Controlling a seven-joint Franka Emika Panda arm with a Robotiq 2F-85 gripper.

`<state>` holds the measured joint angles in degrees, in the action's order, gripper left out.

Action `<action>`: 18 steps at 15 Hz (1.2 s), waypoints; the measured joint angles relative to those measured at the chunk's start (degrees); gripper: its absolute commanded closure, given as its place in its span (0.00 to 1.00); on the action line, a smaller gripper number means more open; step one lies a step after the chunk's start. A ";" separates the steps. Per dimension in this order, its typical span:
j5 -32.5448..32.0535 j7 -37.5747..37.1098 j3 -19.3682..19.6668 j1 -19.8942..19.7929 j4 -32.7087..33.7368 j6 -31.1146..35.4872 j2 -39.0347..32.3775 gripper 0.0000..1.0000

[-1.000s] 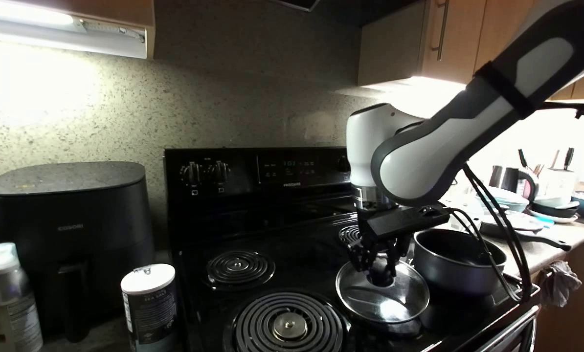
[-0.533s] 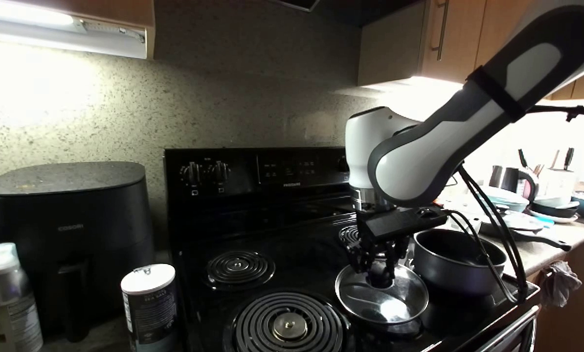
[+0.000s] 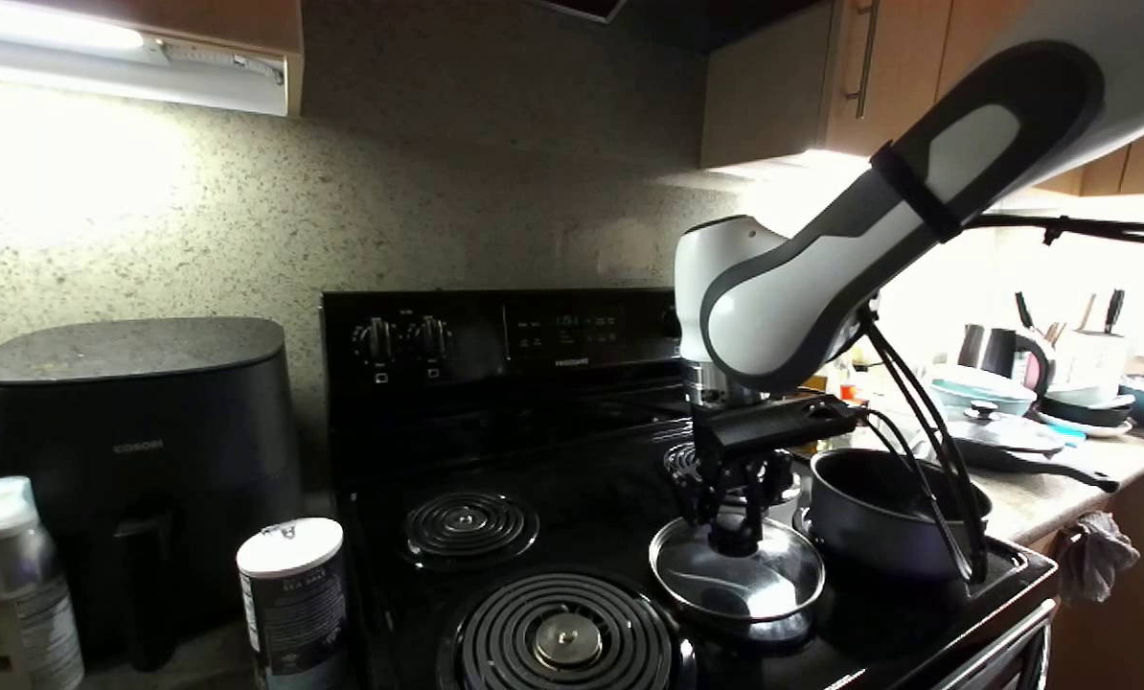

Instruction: Remove the lid from the pot

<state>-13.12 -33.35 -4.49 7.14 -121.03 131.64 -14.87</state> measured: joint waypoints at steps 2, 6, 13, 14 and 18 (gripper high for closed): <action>0.08 0.33 0.65 0.00 1.77 -0.06 -1.31 0.77; 0.67 0.76 2.25 -0.09 5.73 -0.06 -4.25 0.77; 1.30 1.03 3.31 0.40 7.58 -0.26 -5.37 0.77; 1.39 1.03 3.36 0.43 7.71 -0.26 -5.48 0.77; 3.96 2.37 3.56 0.22 8.98 -0.26 -6.54 0.77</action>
<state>-9.17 -30.98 -0.93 7.37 -112.05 131.38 -21.41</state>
